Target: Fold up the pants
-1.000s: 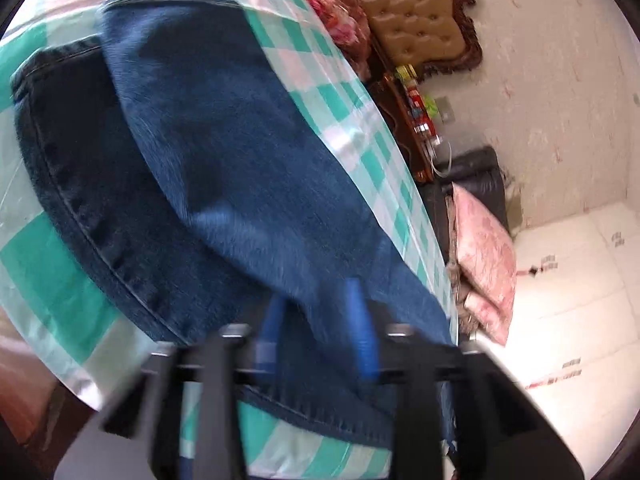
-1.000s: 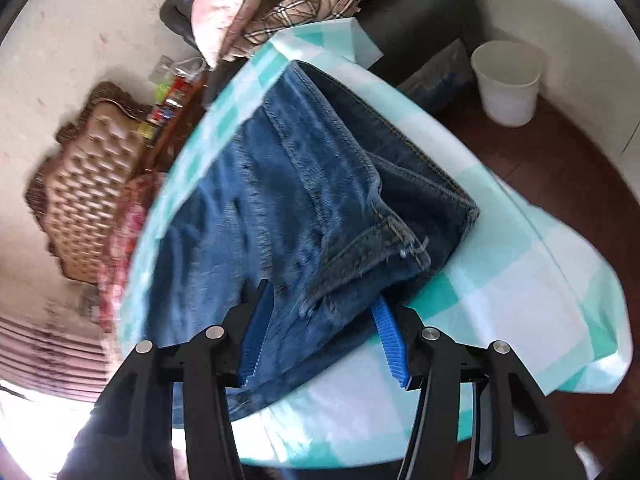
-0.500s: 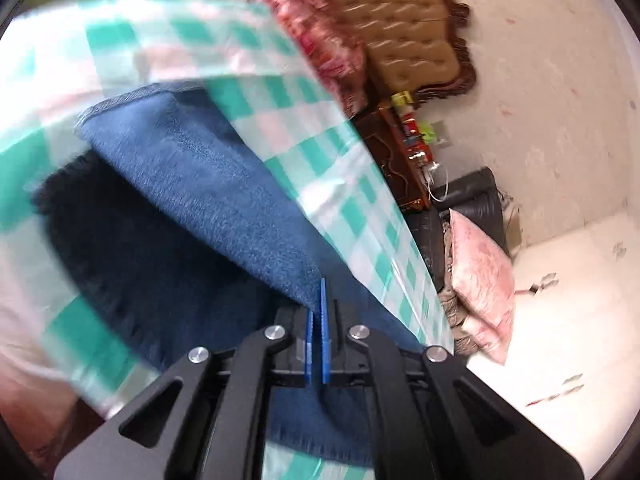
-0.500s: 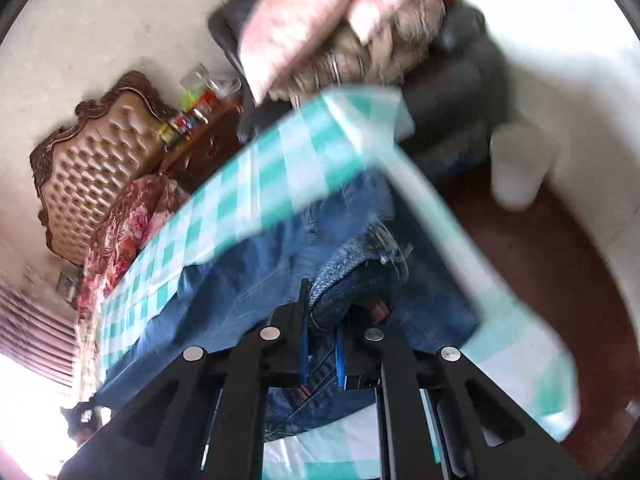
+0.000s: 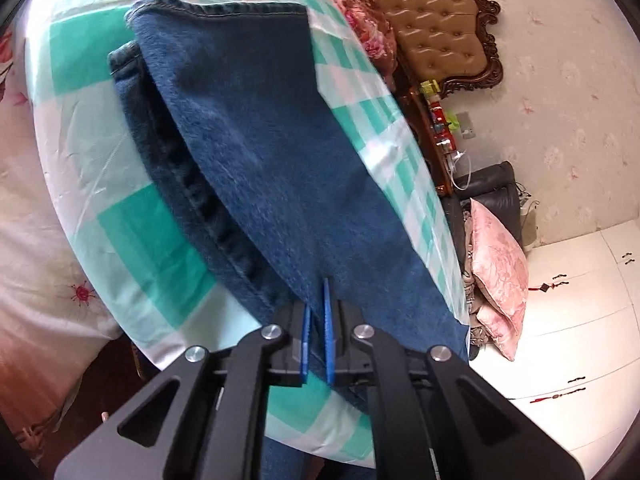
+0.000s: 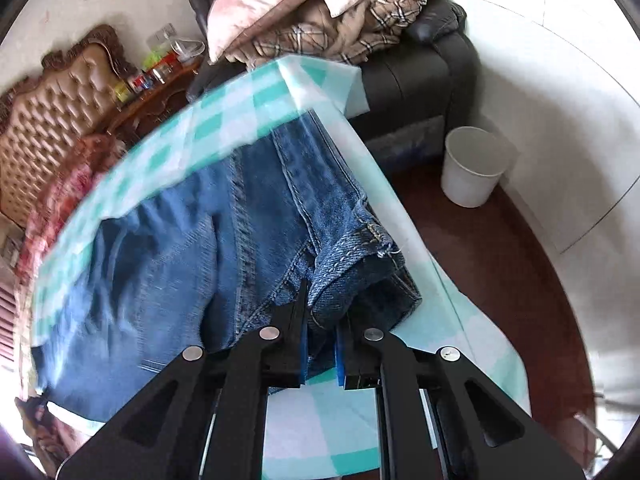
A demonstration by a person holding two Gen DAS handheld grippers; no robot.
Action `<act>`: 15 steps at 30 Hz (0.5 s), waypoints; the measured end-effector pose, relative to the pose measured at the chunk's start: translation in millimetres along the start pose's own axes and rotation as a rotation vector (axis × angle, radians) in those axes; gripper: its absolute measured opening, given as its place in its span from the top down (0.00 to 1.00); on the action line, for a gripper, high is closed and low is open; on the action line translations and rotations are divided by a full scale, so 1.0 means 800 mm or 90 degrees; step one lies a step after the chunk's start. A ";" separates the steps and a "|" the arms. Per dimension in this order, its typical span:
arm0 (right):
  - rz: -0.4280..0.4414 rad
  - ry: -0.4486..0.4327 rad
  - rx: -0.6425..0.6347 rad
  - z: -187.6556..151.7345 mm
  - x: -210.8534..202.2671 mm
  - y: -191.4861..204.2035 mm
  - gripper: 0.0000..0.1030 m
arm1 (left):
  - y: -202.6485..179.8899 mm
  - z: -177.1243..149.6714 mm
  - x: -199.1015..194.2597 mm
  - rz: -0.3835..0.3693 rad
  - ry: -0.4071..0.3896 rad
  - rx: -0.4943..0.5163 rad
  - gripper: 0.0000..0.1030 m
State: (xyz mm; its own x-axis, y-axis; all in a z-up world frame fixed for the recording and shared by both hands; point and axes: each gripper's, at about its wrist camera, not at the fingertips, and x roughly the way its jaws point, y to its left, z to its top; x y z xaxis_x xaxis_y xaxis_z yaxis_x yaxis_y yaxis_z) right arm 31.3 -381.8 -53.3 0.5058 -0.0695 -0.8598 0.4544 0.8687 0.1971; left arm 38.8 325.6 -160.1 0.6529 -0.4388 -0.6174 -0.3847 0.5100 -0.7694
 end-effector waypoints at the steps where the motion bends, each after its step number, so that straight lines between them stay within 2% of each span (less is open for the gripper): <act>1: -0.016 0.018 -0.006 -0.003 0.014 0.000 0.91 | 0.005 0.001 -0.002 0.003 -0.005 -0.005 0.76; 2: -0.023 0.021 -0.011 -0.008 0.020 0.000 0.90 | 0.013 0.006 -0.008 0.001 -0.020 -0.014 0.73; 4: -0.036 0.010 -0.030 -0.010 0.022 0.004 0.90 | 0.028 0.017 -0.023 -0.003 -0.047 -0.032 0.73; 9: -0.037 0.019 -0.018 -0.010 0.026 0.004 0.89 | 0.062 0.062 -0.053 -0.005 -0.097 -0.075 0.76; 11: -0.042 0.015 -0.018 -0.012 0.026 0.005 0.89 | 0.065 0.081 -0.054 0.016 -0.092 -0.072 0.98; 13: -0.046 0.007 -0.015 -0.008 0.017 0.010 0.91 | 0.048 0.085 -0.063 0.030 -0.094 -0.047 0.98; 15: -0.033 -0.031 -0.028 0.001 -0.012 0.019 0.92 | 0.032 0.079 -0.083 0.044 -0.117 -0.006 0.98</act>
State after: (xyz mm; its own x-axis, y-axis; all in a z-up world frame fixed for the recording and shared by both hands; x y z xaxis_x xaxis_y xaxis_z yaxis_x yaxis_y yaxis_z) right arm 33.8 -368.2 -41.9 0.5178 -0.1383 -0.8443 0.4493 0.8837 0.1308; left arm 26.8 414.7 -128.4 0.7320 -0.2602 -0.6296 -0.4389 0.5267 -0.7280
